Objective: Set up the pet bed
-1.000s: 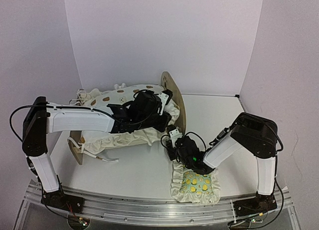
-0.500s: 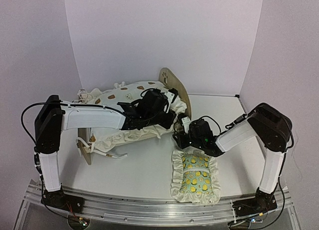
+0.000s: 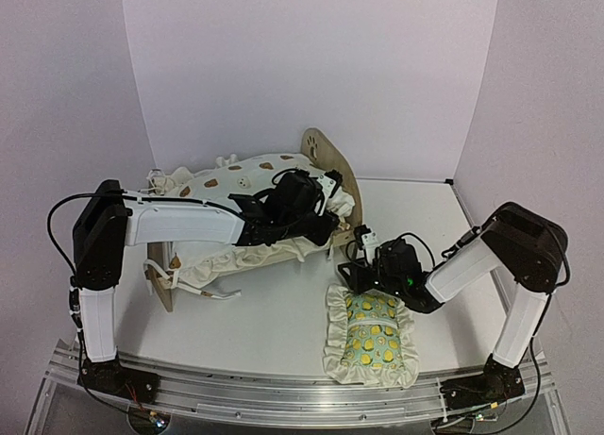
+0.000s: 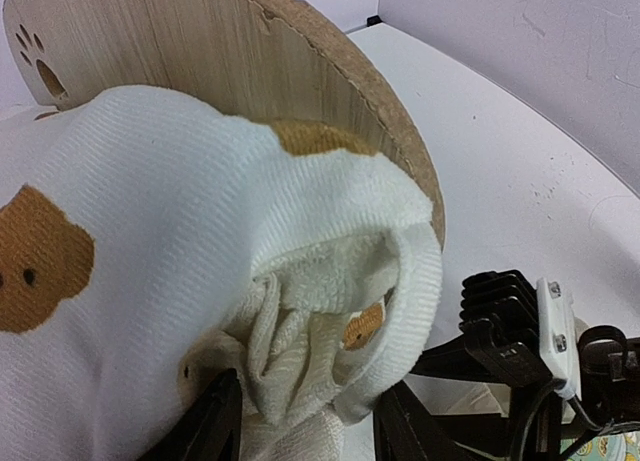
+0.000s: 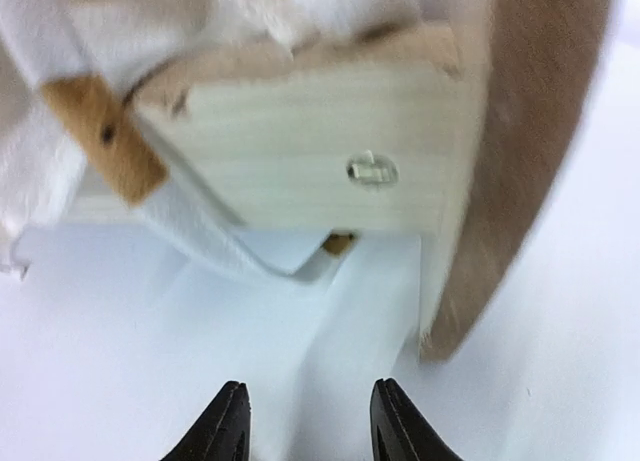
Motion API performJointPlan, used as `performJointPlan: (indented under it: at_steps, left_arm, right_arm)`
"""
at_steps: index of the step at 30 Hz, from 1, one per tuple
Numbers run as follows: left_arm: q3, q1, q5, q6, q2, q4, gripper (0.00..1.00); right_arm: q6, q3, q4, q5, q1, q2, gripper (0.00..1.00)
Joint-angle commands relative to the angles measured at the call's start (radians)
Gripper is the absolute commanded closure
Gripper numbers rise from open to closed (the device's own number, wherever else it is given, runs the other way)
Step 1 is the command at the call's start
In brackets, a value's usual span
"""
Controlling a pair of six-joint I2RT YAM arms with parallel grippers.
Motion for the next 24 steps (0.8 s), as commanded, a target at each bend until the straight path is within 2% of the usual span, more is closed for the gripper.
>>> performJointPlan:
  at_steps: [1, 6, 10, 13, 16, 19, 24]
  left_arm:
    - [0.035, 0.006, 0.009, 0.012, -0.032, 0.000, 0.53]
    - [0.034, 0.006, 0.016, 0.010, -0.039, -0.009, 0.53]
    - [0.032, 0.006, 0.016, 0.013, -0.047, -0.015, 0.52]
    - [0.028, 0.006, 0.015, 0.018, -0.054, -0.021, 0.50]
    - [0.024, 0.006, 0.017, 0.026, -0.061, -0.026, 0.48]
    - [0.028, 0.006, 0.022, 0.032, -0.066, -0.030, 0.41]
    - [0.036, 0.006, 0.039, 0.031, -0.077, -0.035, 0.30]
  right_arm:
    - [0.033, 0.070, 0.179, 0.020, 0.003, 0.103, 0.59]
    - [0.083, 0.125, 0.258, 0.114, 0.003, 0.219, 0.60]
    - [0.105, 0.137, 0.361, 0.111, 0.004, 0.283, 0.60]
    - [0.103, 0.073, 0.406, 0.097, 0.007, 0.239, 0.60]
    - [0.078, -0.020, 0.402, 0.055, 0.009, 0.123, 0.59]
    - [0.056, -0.109, 0.292, 0.038, 0.009, -0.029, 0.57]
    - [0.011, -0.080, -0.100, 0.026, 0.009, -0.261, 0.51]
